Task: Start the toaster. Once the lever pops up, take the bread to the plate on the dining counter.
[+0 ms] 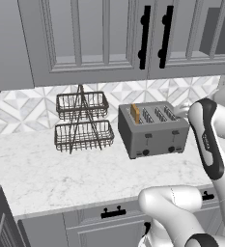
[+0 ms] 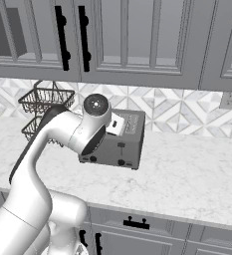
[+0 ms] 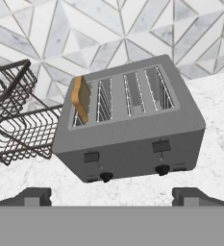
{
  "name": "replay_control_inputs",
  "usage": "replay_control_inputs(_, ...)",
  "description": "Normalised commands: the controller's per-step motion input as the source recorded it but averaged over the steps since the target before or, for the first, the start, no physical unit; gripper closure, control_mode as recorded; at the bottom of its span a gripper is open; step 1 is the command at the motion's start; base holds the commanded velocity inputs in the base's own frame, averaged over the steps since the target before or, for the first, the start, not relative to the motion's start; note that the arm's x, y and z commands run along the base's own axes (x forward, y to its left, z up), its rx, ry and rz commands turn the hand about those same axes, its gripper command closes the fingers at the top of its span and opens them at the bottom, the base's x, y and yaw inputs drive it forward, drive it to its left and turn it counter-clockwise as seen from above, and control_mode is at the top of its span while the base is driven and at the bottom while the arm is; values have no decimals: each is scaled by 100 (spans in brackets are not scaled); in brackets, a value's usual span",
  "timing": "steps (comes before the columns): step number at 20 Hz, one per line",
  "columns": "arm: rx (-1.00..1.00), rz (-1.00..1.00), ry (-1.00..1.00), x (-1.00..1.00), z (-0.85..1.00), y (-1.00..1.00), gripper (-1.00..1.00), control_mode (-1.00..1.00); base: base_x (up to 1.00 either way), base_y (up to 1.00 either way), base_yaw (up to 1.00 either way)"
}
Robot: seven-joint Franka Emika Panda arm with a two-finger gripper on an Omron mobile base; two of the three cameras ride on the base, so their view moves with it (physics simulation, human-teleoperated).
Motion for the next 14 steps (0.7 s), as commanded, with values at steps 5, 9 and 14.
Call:
replay_control_inputs(5,0,0,0,0,0,0,-100,-100,0,0,0)
replay_control_inputs(9,0,0,0,0,0,0,-100,-100,0,0,0)
replay_control_inputs(14,0,0,0,0,0,0,-100,-100,0,0,0)
